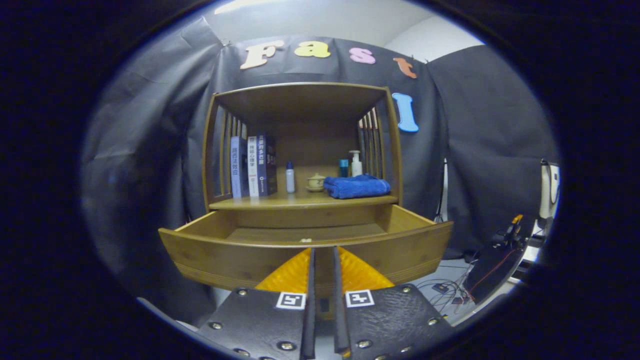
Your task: Pull open the drawer, take out the items inside it, and place them on the countertop above the cabinet.
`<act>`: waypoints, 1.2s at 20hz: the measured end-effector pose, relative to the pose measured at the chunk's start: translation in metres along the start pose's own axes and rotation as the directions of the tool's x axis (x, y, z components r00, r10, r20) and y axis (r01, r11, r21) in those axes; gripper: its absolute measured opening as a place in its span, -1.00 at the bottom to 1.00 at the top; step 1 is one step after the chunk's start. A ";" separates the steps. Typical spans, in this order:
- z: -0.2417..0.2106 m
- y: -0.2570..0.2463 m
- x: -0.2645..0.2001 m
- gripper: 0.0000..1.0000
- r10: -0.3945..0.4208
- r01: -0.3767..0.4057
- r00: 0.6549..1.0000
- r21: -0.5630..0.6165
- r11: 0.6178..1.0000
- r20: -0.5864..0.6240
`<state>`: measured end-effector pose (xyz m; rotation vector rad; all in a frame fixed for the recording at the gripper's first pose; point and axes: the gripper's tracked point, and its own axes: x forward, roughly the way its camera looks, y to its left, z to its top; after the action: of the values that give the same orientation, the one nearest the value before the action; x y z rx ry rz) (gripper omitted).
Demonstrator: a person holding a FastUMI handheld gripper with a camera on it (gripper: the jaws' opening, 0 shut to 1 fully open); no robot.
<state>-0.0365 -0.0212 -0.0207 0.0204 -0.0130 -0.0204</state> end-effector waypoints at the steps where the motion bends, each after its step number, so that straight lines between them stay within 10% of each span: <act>1: 0.003 0.002 0.005 -0.70 0.012 -0.012 1.000 -0.003 1.000 -0.013; 3: 0.012 0.010 0.009 -0.61 0.035 -0.035 0.999 -0.005 0.999 -0.023; 8: 0.026 0.008 0.021 1.00 -0.016 0.016 0.998 -0.003 1.000 -0.055; 24: 0.021 0.055 0.160 0.98 -0.066 0.045 0.931 -0.067 0.997 -0.360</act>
<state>0.1246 0.0306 0.0037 -0.0333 0.3584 -0.0736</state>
